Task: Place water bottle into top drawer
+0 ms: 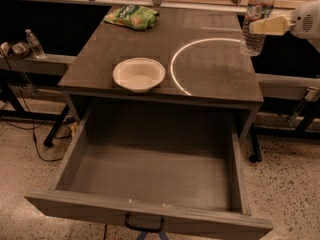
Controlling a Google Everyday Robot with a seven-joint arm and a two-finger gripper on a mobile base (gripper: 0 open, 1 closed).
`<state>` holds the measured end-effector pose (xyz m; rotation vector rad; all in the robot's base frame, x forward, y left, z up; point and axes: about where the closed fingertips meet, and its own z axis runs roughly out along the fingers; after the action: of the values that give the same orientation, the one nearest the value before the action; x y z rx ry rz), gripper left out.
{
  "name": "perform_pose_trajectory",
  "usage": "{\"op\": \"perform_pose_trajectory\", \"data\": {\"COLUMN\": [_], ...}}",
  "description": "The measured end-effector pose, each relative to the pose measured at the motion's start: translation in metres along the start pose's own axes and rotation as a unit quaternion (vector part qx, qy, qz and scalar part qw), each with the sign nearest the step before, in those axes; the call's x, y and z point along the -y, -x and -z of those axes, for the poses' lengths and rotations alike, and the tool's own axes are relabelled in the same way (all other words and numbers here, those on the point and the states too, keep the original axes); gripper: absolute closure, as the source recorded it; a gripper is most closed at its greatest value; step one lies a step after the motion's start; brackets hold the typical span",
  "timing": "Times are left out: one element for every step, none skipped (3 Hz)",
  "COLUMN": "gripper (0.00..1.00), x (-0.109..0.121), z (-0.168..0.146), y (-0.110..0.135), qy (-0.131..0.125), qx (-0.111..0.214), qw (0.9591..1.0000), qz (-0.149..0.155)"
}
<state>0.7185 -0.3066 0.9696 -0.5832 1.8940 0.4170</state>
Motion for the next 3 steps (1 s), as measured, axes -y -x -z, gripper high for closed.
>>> {"op": "perform_pose_trajectory", "data": {"gripper": [1.0, 1.0, 1.0], "x": [-0.032, -0.064, -0.065], "z": [0.042, 0.09, 0.109], "y": [-0.018, -0.047, -0.088], "qy": [0.026, 0.031, 0.024], "qx": [0.021, 0.027, 0.008], "qw": [0.9994, 0.9988, 0.9983], "qz": [-0.005, -0.027, -0.052]}}
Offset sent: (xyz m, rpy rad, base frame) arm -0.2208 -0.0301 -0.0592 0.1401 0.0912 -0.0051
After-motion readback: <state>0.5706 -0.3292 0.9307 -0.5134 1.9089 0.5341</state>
